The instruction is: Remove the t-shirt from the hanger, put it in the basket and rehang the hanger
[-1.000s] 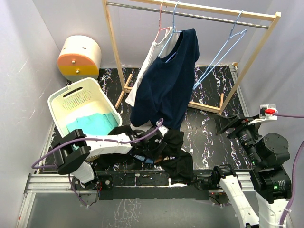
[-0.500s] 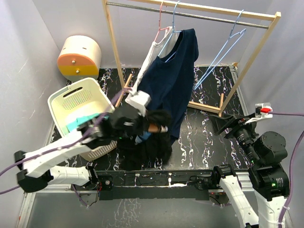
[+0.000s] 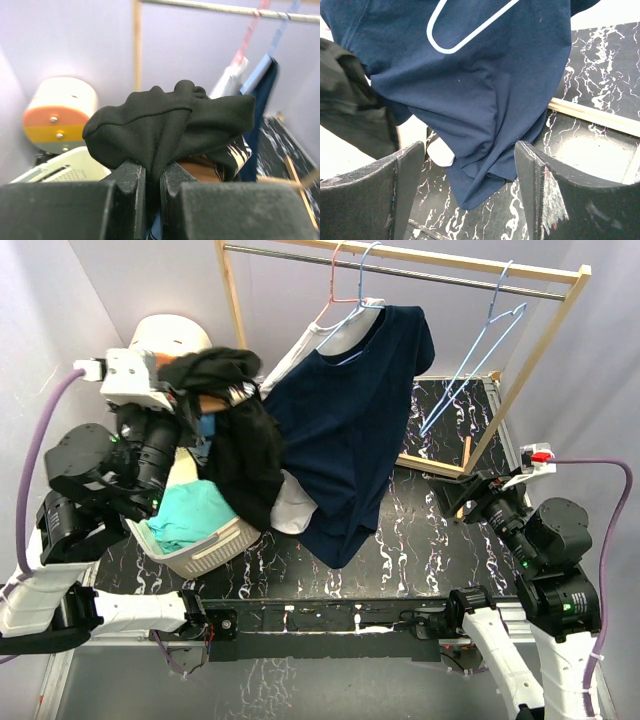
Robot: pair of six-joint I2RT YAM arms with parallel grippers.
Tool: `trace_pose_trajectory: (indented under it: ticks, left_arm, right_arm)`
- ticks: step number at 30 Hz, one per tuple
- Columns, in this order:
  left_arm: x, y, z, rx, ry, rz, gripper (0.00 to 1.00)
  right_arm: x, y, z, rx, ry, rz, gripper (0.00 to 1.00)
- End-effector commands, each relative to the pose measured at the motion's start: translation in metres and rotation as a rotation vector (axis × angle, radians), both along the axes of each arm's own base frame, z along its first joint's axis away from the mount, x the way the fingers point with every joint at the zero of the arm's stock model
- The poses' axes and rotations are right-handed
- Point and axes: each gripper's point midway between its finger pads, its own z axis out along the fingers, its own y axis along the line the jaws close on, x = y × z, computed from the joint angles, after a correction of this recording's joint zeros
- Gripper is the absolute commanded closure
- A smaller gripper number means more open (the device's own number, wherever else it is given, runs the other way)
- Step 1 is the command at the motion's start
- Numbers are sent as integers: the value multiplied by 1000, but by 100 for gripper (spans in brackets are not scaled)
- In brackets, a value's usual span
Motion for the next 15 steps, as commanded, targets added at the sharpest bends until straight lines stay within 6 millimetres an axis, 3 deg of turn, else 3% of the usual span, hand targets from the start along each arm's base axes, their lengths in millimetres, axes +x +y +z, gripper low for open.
trace_pose_trajectory:
  ticks: [1, 4, 7, 15]
  left_arm:
    - [2, 60, 56, 8, -132, 299, 100]
    - [8, 60, 61, 116, -105, 407, 100]
    - [14, 50, 54, 204, -83, 448, 100]
    - [22, 37, 7, 307, -36, 478, 100]
  right_arm:
    - [8, 6, 16, -10, -63, 34, 25]
    - [10, 9, 14, -6, -58, 53, 26]
    - [12, 13, 12, 4, -53, 72, 26]
    - [9, 15, 13, -9, -54, 88, 27]
